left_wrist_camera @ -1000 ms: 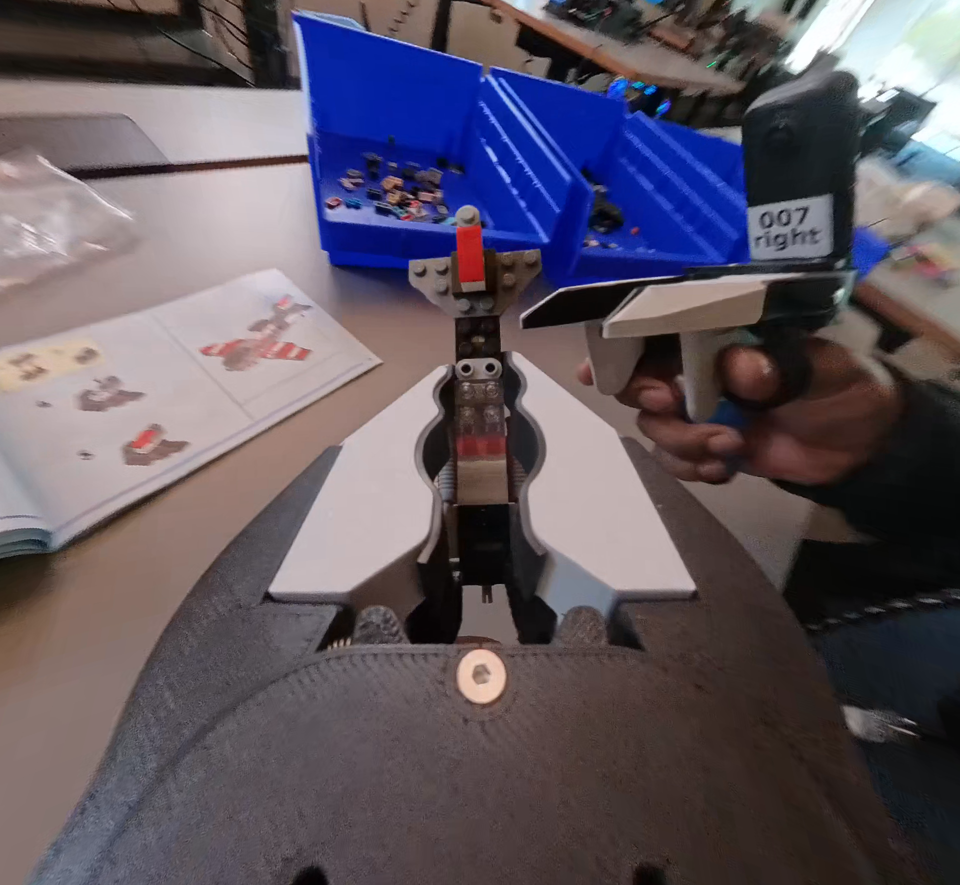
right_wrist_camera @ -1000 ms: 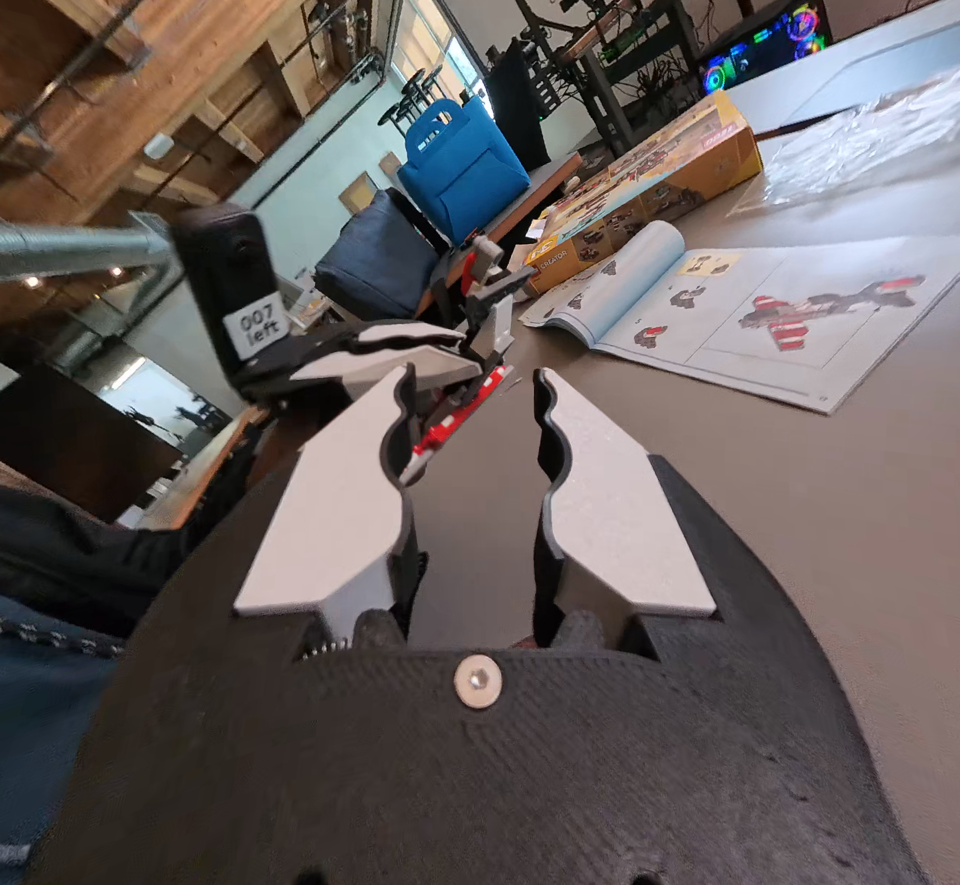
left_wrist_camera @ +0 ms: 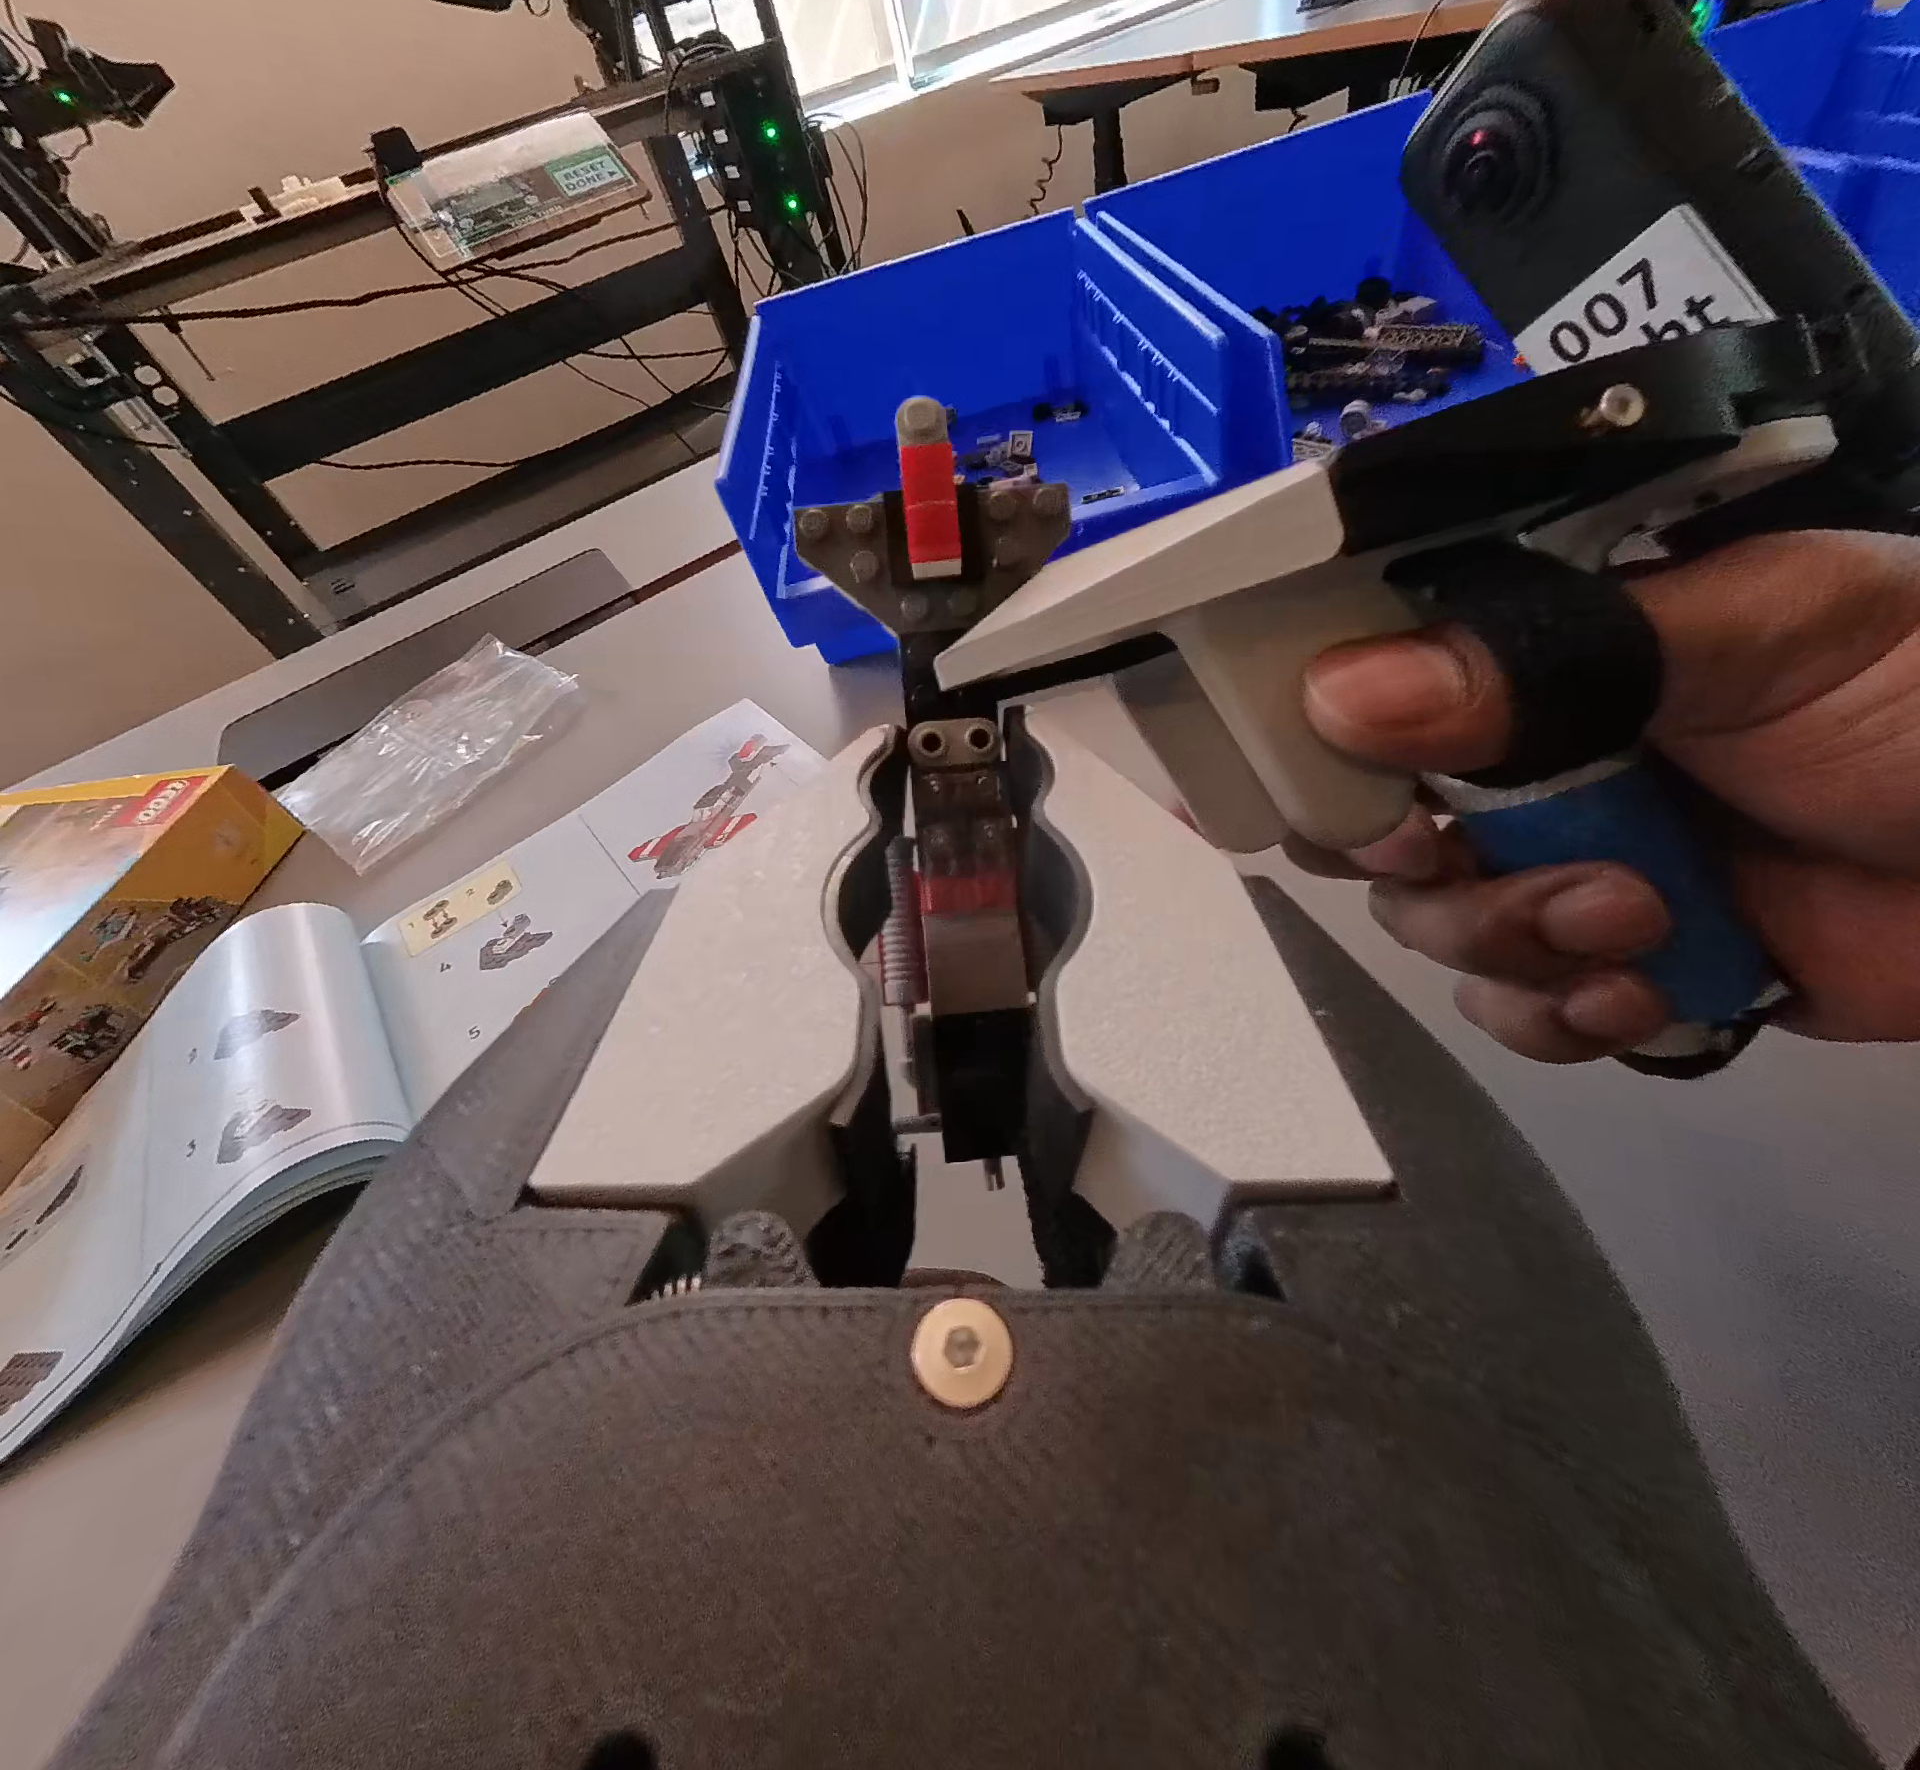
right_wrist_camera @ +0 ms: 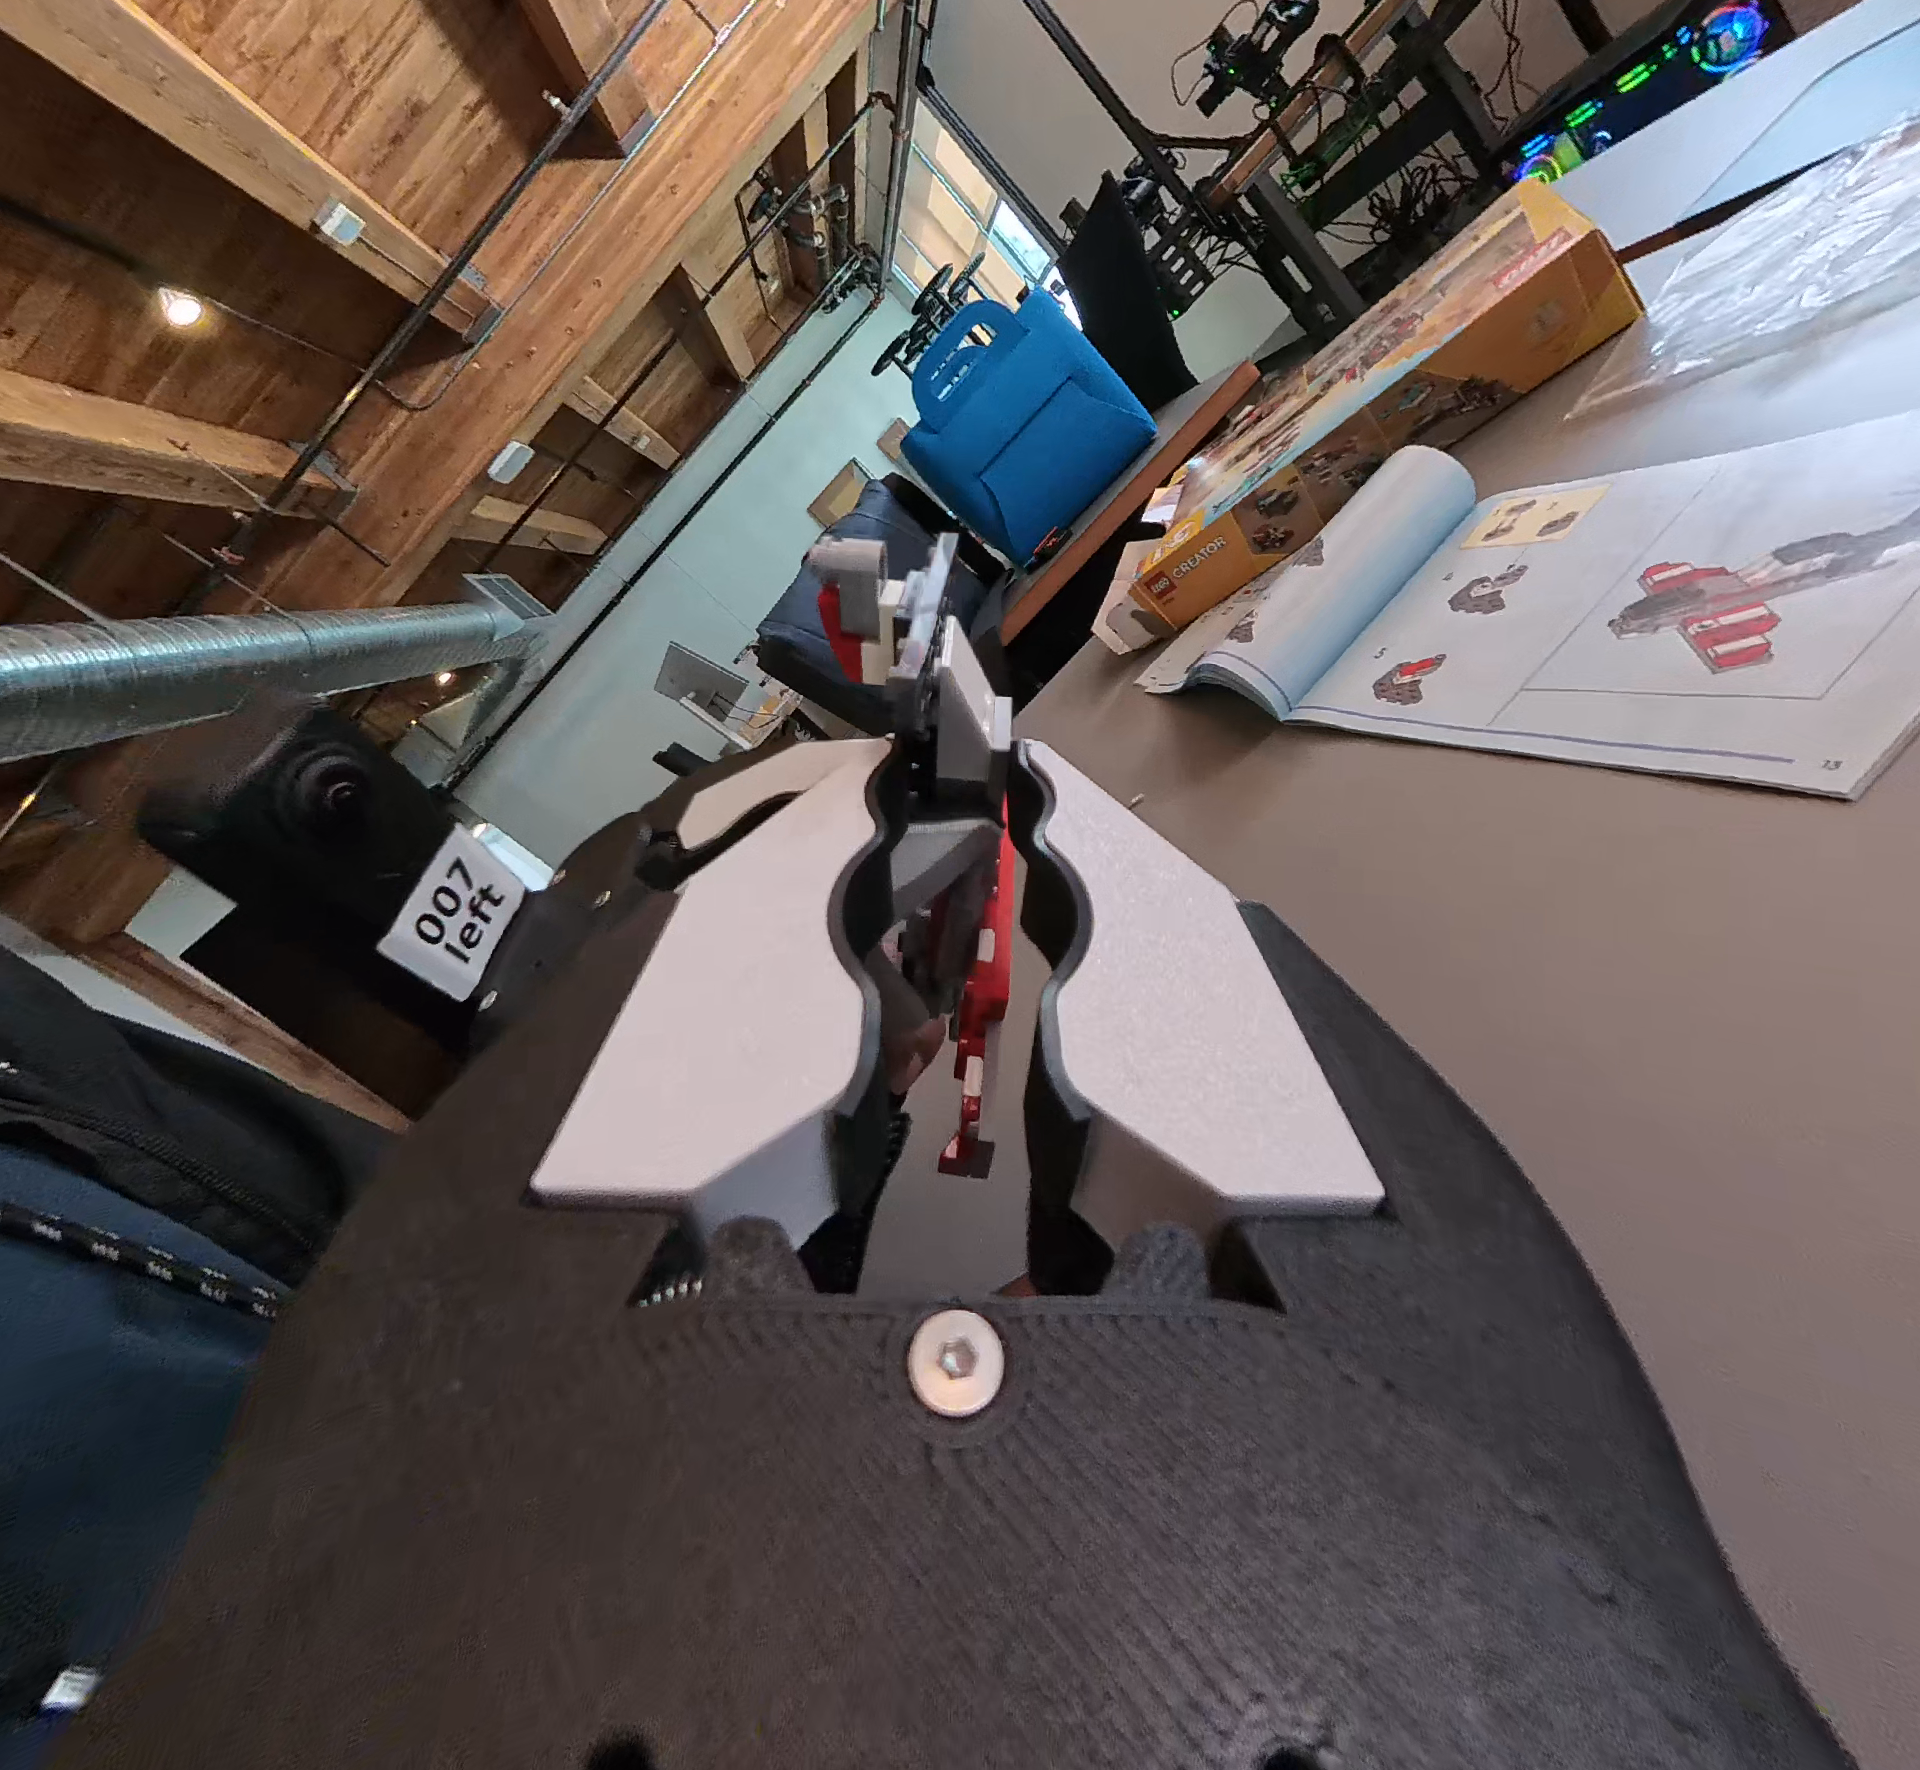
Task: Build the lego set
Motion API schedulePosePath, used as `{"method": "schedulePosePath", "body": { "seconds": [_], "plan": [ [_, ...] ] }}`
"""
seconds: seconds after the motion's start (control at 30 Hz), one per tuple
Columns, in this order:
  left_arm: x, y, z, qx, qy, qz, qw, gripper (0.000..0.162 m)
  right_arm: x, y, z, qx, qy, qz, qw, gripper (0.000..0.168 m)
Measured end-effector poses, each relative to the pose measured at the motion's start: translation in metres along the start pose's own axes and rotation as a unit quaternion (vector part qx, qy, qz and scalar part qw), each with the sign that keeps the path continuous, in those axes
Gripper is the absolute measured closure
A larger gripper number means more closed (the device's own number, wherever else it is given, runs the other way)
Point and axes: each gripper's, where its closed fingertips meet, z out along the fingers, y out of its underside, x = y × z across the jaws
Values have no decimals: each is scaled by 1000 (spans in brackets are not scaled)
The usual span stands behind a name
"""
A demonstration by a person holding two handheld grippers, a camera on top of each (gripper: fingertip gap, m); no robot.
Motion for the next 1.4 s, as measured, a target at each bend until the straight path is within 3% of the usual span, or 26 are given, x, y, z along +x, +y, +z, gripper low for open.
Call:
{"method": "schedulePosePath", "body": {
  "seconds": [0.23, 0.47, 0.6, 0.7, 0.97, 1.23, 1.4],
  "plan": [
    [7, -8, -7, 40, 88, -63, 993, 134, -8, -2, -2, -16, -35, -24, 999, 152],
    [6, -26, -27, 65, 254, -202, 944, 130, -21, -5, -5, -46, -73, -80, 993, 151],
    [0, -31, -33, 59, 279, -202, 937, 129, -25, -9, -10, -47, -101, -72, 991, 152],
    [1, -26, -30, 32, 301, -183, 935, 119, -35, -6, -12, -61, -136, -75, 986, 152],
    [18, -35, -44, 34, 427, -238, 872, 120, -47, 3, -13, -96, -157, -129, 975, 151],
    [20, -37, -48, 40, 470, -293, 832, 133, -52, 9, -11, -110, -170, -136, 970, 151],
    [15, -41, -45, 55, 459, -317, 828, 133, -50, 9, -10, -111, -166, -131, 971, 151]
  ]
}}
